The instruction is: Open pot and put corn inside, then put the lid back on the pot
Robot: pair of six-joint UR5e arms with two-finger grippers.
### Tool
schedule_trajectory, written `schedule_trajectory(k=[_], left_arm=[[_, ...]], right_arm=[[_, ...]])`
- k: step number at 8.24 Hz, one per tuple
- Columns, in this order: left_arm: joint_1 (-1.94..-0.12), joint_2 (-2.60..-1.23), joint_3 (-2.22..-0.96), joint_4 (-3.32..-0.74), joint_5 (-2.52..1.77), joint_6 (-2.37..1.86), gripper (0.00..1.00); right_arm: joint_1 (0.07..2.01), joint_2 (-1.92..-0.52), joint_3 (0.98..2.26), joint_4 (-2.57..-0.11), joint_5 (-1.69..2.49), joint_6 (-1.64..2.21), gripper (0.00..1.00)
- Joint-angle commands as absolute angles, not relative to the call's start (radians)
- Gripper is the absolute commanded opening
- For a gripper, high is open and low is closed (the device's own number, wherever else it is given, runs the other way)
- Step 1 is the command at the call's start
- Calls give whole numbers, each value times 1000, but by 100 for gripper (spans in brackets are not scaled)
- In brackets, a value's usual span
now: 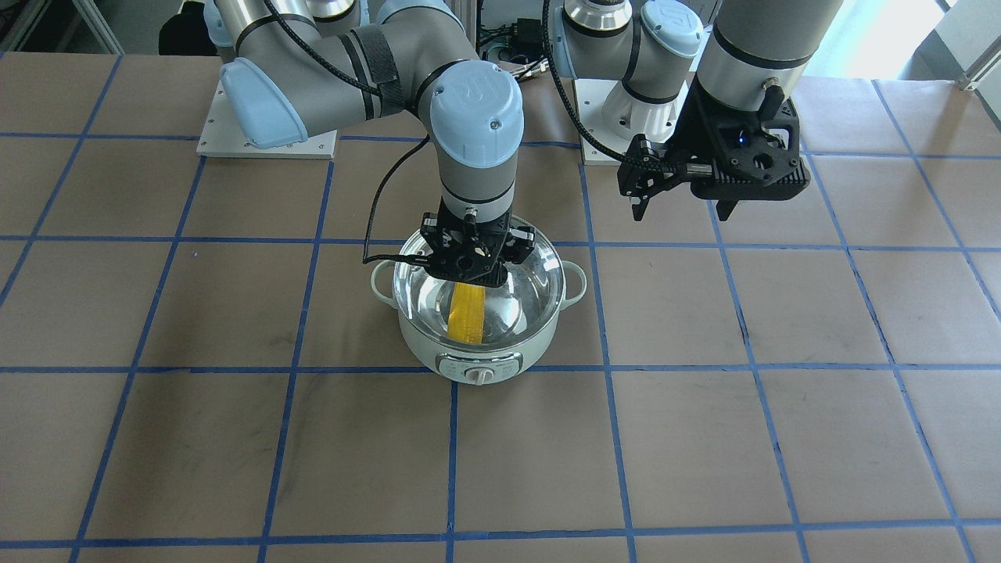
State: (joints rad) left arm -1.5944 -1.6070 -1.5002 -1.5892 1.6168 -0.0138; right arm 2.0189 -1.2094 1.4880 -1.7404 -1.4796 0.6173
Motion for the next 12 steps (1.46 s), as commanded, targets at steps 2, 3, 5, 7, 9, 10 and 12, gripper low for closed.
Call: schedule_trajectory(k=[2, 3, 5, 7, 9, 10, 12], left_arm=[[-1595, -1608, -1500, -1589, 1617, -14, 100], [-1594, -1606, -1500, -1589, 1617, -14, 100], [-1595, -1608, -1500, -1589, 1617, -14, 100], [-1595, -1608, -1500, -1589, 1617, -14, 100], [-1594, -1608, -1500, -1589, 1617, -14, 100], [-1594, -1608, -1500, -1589, 1617, -14, 100], [-1594, -1608, -1500, -1589, 1617, -14, 100]], right_arm=[[2020, -1212, 1488, -1730, -1476, 623, 14], [2020, -1213, 1488, -1726, -1477, 626, 14], [2019, -1216, 1488, -1723, -1476, 626, 14], [2020, -1213, 1488, -1726, -1474, 632, 14], [2020, -1212, 1488, -1729, -1456, 638, 14], [2020, -1212, 1488, -1729, -1456, 638, 14], [2020, -1210, 1488, -1730, -1457, 635, 15]])
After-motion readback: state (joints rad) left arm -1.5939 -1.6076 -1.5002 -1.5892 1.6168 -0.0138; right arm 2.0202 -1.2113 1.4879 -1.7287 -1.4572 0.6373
